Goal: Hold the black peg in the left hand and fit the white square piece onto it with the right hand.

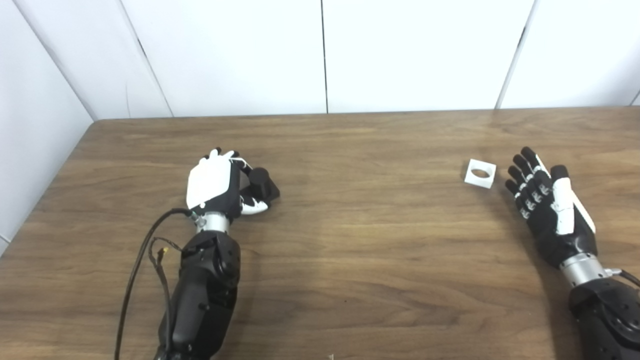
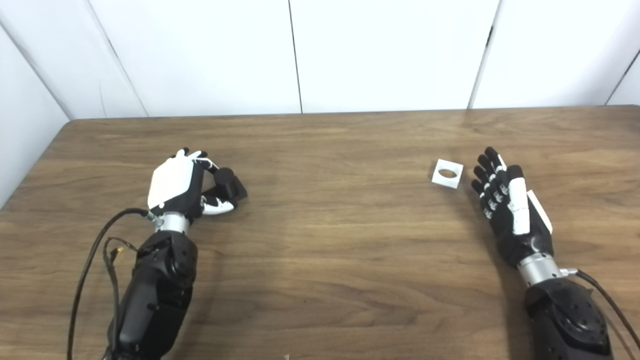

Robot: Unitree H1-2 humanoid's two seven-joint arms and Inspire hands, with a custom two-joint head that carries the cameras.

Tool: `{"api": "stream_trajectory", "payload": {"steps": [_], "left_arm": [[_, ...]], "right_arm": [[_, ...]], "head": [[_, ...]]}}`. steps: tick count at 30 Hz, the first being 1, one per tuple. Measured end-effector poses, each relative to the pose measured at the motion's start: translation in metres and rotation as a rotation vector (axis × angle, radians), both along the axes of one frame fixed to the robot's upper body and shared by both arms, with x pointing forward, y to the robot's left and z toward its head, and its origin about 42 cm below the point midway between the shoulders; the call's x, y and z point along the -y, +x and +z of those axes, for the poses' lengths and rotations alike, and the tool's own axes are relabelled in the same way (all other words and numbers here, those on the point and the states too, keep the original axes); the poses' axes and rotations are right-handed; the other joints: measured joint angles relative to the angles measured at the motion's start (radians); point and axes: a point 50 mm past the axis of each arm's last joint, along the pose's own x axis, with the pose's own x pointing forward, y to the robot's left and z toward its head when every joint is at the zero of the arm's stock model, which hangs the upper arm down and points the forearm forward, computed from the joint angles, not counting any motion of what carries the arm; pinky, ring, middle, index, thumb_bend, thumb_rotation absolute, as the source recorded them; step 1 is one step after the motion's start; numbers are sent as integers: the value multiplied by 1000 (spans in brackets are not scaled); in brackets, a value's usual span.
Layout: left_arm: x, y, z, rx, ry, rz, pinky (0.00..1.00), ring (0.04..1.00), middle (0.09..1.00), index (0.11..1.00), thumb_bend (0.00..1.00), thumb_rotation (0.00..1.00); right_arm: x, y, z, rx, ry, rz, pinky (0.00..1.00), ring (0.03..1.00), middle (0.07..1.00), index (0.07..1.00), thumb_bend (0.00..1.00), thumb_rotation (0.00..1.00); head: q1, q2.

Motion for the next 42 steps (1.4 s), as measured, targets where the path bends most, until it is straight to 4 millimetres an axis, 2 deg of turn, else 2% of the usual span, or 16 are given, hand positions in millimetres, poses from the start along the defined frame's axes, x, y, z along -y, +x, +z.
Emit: {"api": "stream_trajectory", "payload": {"steps": [9,13,22,26,42], "left_arm": [[15,-17,1,9,40,-71,994,995,894,490,523,64],[24,-30,0,18,33,-104,984,988,889,490,522,65],[43,-55,1,5,6,-182,990,999,902,491,521,64],[52,-67,1,5,-20,-215,980,1000,904,491,520,66],[73,-93,0,-8,-53,-358,990,1000,904,491,520,62]], "right_arm": [[-1,-2,1,4,0,-4,1000,1000,1000,1000,545,995],[-3,-2,1,6,0,-7,1000,1000,1000,1000,572,990],[-3,-3,1,6,-1,-13,1000,1000,1000,1000,536,990],[-4,-3,1,5,1,-15,1000,1000,1000,1000,549,984],[-9,-8,0,-10,11,-22,1000,1000,1000,1000,554,985]], "head": [[-17,3],[-21,3],[-48,6],[-55,8],[-72,15]]}}
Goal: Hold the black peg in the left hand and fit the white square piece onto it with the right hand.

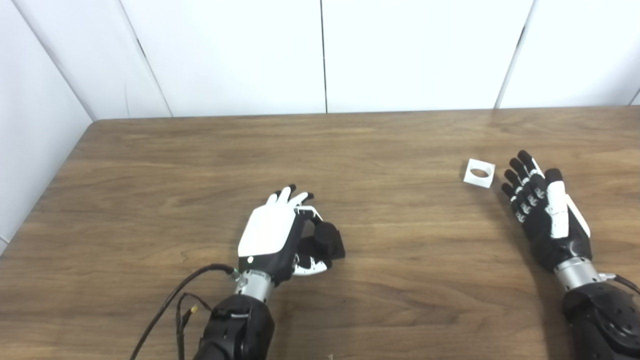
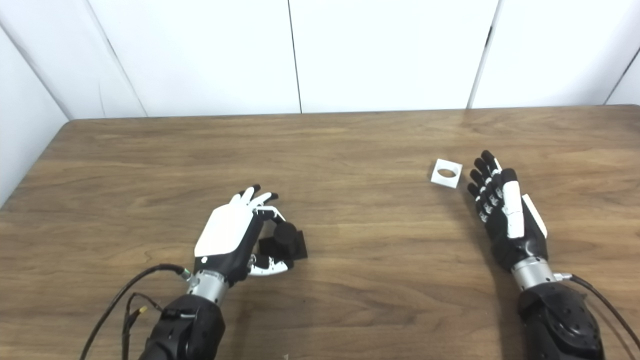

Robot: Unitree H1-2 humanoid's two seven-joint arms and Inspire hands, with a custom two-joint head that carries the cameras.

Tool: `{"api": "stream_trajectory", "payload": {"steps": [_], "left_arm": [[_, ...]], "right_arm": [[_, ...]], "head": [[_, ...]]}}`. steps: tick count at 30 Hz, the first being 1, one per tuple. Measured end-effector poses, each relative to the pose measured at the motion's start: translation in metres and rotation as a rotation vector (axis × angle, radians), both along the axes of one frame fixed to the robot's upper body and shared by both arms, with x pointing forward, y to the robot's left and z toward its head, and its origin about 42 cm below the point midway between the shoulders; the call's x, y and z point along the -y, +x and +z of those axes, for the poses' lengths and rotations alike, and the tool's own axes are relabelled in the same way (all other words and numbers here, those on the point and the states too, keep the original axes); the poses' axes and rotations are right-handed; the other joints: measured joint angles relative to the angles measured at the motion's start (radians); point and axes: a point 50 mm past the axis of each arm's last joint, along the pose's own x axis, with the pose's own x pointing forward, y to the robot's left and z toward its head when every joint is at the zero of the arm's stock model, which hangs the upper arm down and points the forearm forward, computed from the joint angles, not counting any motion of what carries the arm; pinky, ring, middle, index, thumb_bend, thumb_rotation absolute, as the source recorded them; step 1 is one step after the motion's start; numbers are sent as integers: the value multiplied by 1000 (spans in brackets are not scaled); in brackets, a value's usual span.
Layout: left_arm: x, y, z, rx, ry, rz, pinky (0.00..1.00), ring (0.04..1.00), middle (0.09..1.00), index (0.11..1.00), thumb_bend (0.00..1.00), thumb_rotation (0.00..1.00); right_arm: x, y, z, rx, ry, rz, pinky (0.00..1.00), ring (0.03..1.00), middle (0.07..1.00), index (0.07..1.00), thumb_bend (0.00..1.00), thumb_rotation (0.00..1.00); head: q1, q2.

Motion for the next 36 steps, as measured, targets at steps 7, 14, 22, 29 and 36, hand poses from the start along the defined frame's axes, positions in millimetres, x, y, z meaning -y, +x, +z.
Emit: {"api": "stream_trajectory", "payload": {"steps": [7,14,22,29,36], "left_arm": [[5,-4,-2,-5,-24,-20,1000,1000,910,491,520,62],[8,-6,-2,-12,-41,-32,1000,1000,911,492,520,63],[9,-6,-2,-14,-47,-54,1000,1000,912,491,520,62],[9,-6,-3,-20,-47,-64,1000,1000,910,491,520,64],[9,-6,-3,-19,-47,-65,1000,1000,910,491,521,63]], "right_arm": [[-1,0,0,-4,-2,-2,1000,1000,1000,1000,558,977],[-1,0,-1,-12,-1,0,1000,1000,1000,1000,551,988],[-2,0,-1,-15,-2,1,1000,1000,1000,1000,531,994],[-3,-1,0,-16,-10,4,1000,1000,1000,1000,542,999],[-1,-1,1,-18,4,1,1000,1000,1000,1000,639,893]], "head": [[-6,0],[-15,-2],[-20,-2],[-26,-2],[-29,2]]}}
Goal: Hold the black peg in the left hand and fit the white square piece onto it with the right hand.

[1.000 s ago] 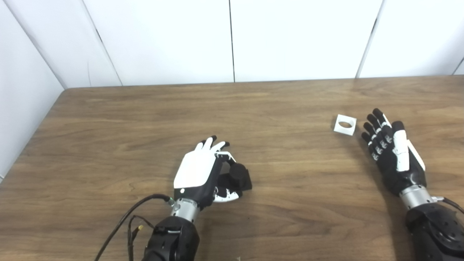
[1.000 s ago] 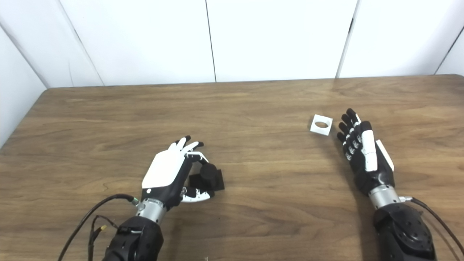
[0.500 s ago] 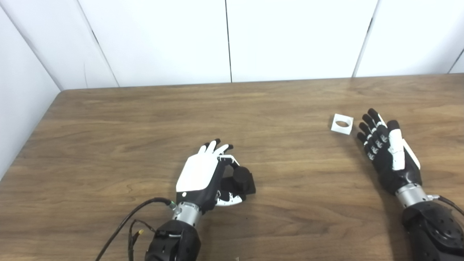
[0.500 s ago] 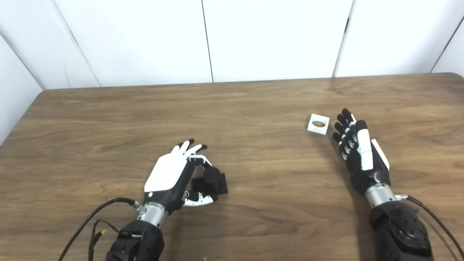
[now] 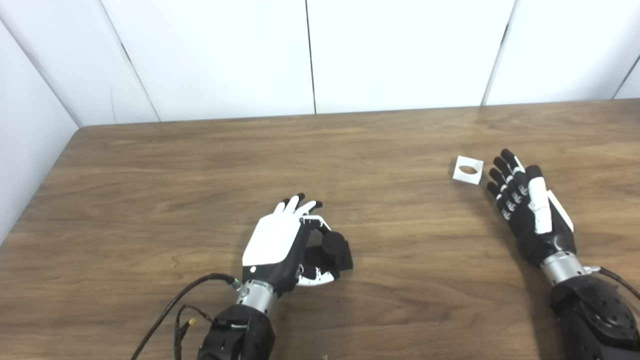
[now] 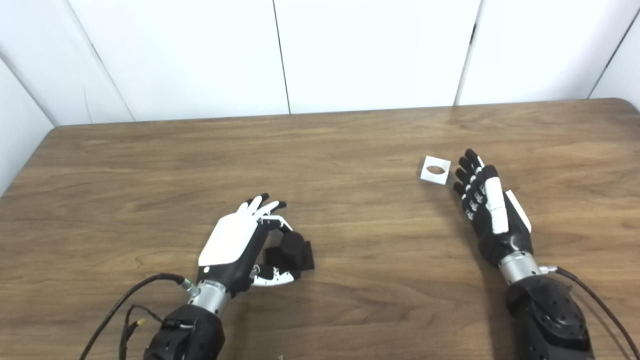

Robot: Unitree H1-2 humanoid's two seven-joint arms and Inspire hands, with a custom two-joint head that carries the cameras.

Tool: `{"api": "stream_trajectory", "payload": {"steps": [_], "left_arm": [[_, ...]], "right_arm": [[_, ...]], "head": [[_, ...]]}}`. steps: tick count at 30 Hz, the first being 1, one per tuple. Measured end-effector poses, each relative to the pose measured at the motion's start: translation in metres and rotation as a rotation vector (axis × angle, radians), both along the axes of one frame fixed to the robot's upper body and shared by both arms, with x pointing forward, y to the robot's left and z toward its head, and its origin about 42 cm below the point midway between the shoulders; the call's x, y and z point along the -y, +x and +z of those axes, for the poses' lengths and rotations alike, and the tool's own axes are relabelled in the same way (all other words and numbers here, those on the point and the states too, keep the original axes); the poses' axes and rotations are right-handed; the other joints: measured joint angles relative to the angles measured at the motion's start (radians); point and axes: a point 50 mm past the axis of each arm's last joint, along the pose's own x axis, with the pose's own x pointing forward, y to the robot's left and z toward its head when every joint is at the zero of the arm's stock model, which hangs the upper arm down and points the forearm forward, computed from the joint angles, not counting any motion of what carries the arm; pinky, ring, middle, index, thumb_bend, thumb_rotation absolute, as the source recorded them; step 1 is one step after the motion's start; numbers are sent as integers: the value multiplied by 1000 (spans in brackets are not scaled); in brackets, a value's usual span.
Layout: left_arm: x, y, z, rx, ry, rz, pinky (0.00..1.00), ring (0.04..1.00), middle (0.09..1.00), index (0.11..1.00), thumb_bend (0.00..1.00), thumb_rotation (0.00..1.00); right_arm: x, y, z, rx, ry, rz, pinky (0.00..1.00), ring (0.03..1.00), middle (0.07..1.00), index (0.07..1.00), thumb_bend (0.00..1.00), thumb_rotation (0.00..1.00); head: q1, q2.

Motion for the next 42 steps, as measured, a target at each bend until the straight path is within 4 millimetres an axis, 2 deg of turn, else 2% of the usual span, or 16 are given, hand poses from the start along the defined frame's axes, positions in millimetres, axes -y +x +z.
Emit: {"api": "stream_trajectory", "payload": {"steps": [8,13,16,17,18,22,24,30,36,42], "left_arm": [[0,0,0,0,0,0,1000,1000,912,491,520,63],[-1,0,0,-3,-1,1,1000,1000,910,490,520,63],[-1,0,0,-1,-1,1,1000,1000,909,490,520,63],[-2,0,0,0,-1,2,1000,1000,908,490,520,63],[-2,0,-1,0,-1,2,1000,1000,908,490,520,62],[-2,0,-1,-1,-5,2,1000,1000,910,490,519,64],[-2,-1,-1,-1,-5,1,1000,1000,911,491,519,63],[-3,-1,-1,0,-4,0,1000,1000,909,490,520,62],[-3,-1,-1,0,-4,2,1000,1000,914,491,520,62],[-4,-1,-1,-1,-4,4,1000,1000,913,490,520,60]], "right_arm": [[1,1,2,-5,4,0,1000,1000,1000,1000,670,824],[0,5,4,-16,-19,-1,1000,1000,1000,1000,617,809],[3,7,7,-18,-76,-9,1000,1000,1000,1000,615,741],[3,8,7,-19,-91,-15,1000,1000,1000,1000,621,653],[3,9,8,-19,-104,-21,1000,1000,1000,1000,630,614],[1,11,13,-23,-135,-24,1000,1000,1000,1000,690,528],[1,12,14,-24,-144,-24,1000,1000,1000,1000,723,534],[1,20,23,-3,-183,-22,1000,1000,1000,1000,698,538],[3,28,31,12,-264,-18,1000,1000,1000,1000,748,562],[4,35,36,15,-354,-11,1000,1000,1000,1000,743,514]], "head": [[-11,-2],[-28,-5],[-35,-9],[-37,-9],[-37,-9],[-45,-15],[-46,-18],[-48,-21],[-49,-25],[-52,-28]]}}
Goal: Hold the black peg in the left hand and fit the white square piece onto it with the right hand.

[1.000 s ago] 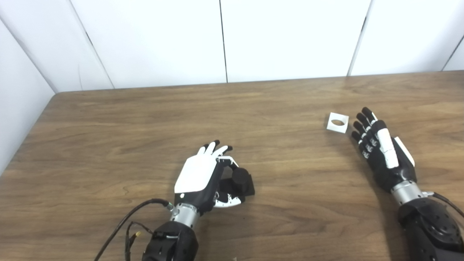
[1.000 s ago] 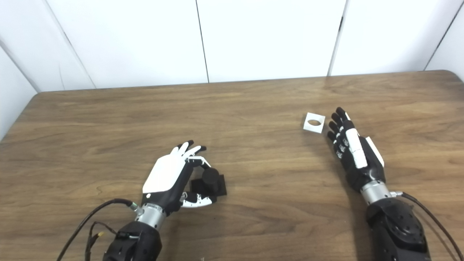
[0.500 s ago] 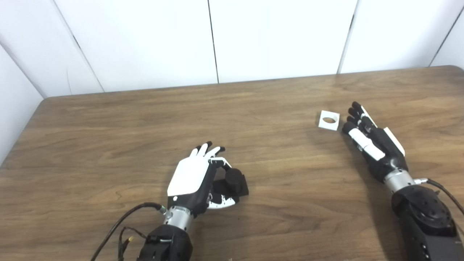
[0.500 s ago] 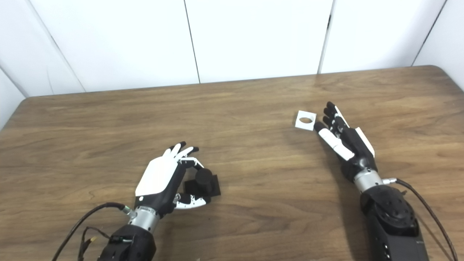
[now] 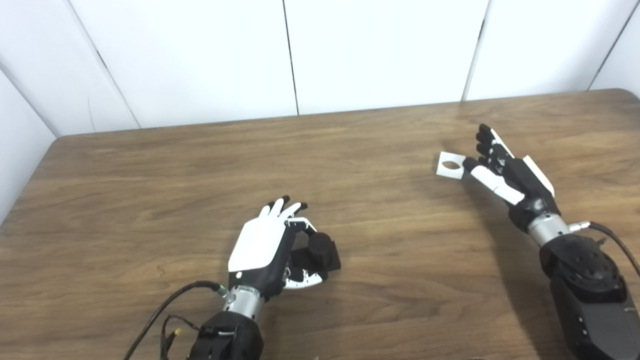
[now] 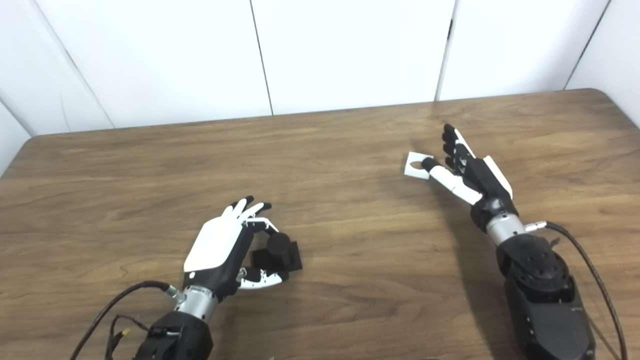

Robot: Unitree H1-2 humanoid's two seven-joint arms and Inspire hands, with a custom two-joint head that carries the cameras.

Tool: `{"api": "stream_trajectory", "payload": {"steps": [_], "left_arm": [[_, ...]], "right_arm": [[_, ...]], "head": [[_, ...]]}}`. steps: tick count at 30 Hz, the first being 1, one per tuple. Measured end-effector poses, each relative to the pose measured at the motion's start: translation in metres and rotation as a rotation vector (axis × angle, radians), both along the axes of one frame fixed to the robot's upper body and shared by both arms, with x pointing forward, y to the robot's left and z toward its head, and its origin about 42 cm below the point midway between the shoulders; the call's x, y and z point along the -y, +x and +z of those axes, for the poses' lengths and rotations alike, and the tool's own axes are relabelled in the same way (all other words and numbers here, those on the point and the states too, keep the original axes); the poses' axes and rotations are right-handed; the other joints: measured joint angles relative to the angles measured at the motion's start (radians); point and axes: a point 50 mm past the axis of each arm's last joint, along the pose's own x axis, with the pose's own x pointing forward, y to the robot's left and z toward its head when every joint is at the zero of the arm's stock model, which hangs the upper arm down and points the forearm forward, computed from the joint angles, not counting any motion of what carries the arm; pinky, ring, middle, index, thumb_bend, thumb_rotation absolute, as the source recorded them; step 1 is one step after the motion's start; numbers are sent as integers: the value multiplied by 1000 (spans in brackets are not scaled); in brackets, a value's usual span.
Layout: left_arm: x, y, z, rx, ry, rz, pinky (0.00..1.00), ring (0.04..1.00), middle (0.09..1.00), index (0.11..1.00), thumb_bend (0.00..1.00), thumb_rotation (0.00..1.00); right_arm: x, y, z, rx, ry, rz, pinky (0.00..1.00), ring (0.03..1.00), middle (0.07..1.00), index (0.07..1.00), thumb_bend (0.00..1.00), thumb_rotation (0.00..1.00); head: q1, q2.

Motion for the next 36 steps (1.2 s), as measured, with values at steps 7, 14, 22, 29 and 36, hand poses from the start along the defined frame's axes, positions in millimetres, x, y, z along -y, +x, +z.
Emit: {"api": "stream_trajectory", "payload": {"steps": [7,14,22,29,36], "left_arm": [[0,0,0,0,2,0,1000,1000,916,490,520,61],[0,0,0,-1,1,1,1000,1000,918,491,520,62],[1,-1,-1,1,1,3,1000,1000,915,491,520,61],[1,-2,-1,5,0,8,1000,1000,916,491,519,63],[1,-2,-1,7,0,9,1000,1000,917,491,520,62]], "right_arm": [[5,8,9,11,-151,4,1000,1000,1000,1000,757,557],[6,22,24,31,-343,10,970,988,988,966,785,491],[10,38,44,58,-525,11,1000,1000,983,901,838,452],[8,42,40,27,-649,44,1000,1000,999,853,872,397],[4,57,52,32,-761,75,1000,1000,1000,825,887,390]], "head": [[0,-2],[2,-3],[-2,-2],[0,-2],[0,-2]]}}
